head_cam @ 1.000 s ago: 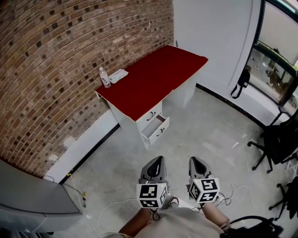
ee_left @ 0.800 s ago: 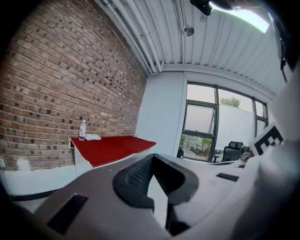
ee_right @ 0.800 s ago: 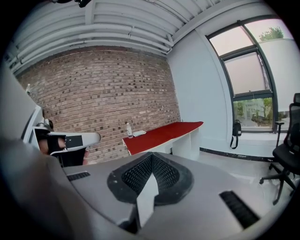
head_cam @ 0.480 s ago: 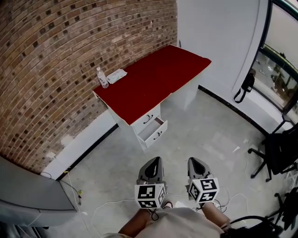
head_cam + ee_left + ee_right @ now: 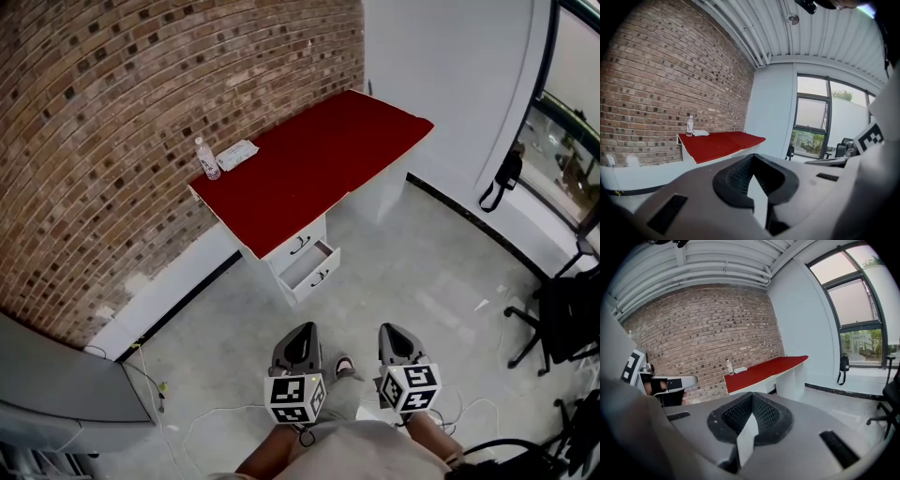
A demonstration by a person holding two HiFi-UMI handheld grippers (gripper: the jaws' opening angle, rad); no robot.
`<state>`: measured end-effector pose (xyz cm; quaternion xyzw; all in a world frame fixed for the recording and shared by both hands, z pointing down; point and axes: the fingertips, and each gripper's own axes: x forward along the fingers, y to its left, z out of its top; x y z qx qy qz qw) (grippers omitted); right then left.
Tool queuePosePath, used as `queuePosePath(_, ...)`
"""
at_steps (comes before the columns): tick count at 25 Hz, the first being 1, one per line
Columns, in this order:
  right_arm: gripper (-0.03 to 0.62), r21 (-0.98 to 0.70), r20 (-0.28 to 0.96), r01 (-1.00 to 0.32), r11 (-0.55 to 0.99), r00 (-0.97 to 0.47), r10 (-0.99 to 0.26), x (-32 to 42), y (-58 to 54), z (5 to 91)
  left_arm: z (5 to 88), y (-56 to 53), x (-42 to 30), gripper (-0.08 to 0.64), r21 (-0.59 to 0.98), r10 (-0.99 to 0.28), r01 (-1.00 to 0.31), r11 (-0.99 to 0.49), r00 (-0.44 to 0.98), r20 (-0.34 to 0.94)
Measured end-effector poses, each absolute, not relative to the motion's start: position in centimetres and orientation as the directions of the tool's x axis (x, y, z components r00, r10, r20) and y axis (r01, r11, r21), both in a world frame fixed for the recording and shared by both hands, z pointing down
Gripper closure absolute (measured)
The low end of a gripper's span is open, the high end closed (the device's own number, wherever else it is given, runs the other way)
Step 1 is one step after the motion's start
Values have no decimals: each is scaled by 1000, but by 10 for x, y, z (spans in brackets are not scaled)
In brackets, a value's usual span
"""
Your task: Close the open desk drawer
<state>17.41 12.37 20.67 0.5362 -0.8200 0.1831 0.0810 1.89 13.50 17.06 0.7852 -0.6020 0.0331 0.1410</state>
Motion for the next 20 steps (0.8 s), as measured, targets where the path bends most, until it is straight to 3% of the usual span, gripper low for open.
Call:
queuePosePath(11,594,-179,339,-912,368,-408,-847,212,32,205,177,33,48,552,238,-942,-947,-215,265,204)
queuePosePath(20,594,-196,352,-865,462,-502,-790,198,-56,206,187,-41,51,552,263,-952,-955,-140,203,229)
